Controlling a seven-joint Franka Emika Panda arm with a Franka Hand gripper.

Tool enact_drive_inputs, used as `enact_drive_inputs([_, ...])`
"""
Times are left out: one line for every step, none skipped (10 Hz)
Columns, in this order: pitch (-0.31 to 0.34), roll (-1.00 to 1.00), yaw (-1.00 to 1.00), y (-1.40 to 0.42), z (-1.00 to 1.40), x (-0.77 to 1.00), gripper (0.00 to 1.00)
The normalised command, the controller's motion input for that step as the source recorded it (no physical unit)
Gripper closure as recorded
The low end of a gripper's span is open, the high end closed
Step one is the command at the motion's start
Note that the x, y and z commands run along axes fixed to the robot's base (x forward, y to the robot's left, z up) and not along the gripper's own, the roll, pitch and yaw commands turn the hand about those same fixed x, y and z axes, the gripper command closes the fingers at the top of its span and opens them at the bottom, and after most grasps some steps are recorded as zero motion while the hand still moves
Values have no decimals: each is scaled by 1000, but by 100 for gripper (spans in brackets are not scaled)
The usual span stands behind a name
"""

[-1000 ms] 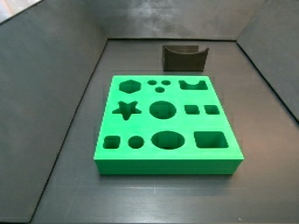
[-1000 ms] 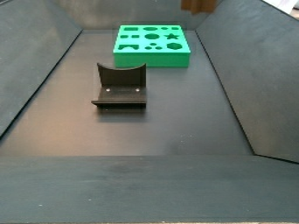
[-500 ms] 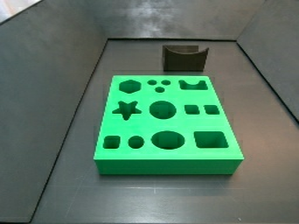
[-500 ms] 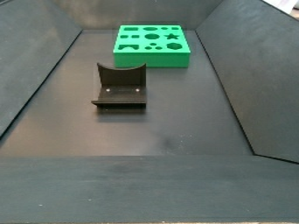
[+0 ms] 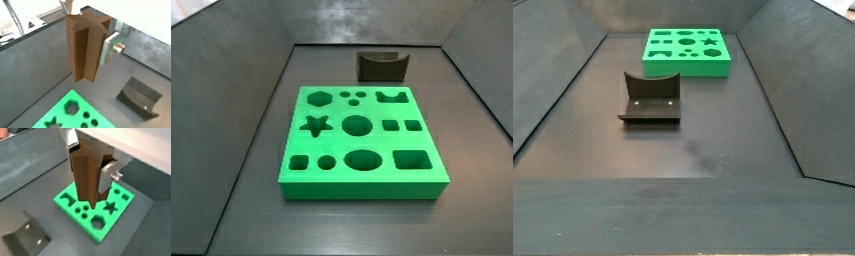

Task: Pick up the star object. Move up. Move to above the board. Insert the star object.
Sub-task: Move to above the board, then insert the star object.

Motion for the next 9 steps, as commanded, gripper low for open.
enact_drive_inputs([134, -1, 6, -1000, 146, 155, 100])
enact_drive_inputs([143, 7, 3, -1000, 157, 185, 100])
enact_drive_inputs([136, 3, 5, -884, 143, 183, 100])
enact_drive_inputs([133, 8, 7, -505, 91, 132, 100])
enact_drive_inputs([113, 11, 10, -297, 59, 98, 100])
enact_drive_inputs([-4, 0, 0, 0, -143, 0, 100])
enact_drive_inputs([-26, 44, 0, 0, -203, -23, 100])
enact_drive_inputs([-44, 96, 0, 0, -303, -91, 100])
enact_drive_inputs([0, 134, 0, 0, -389, -103, 100])
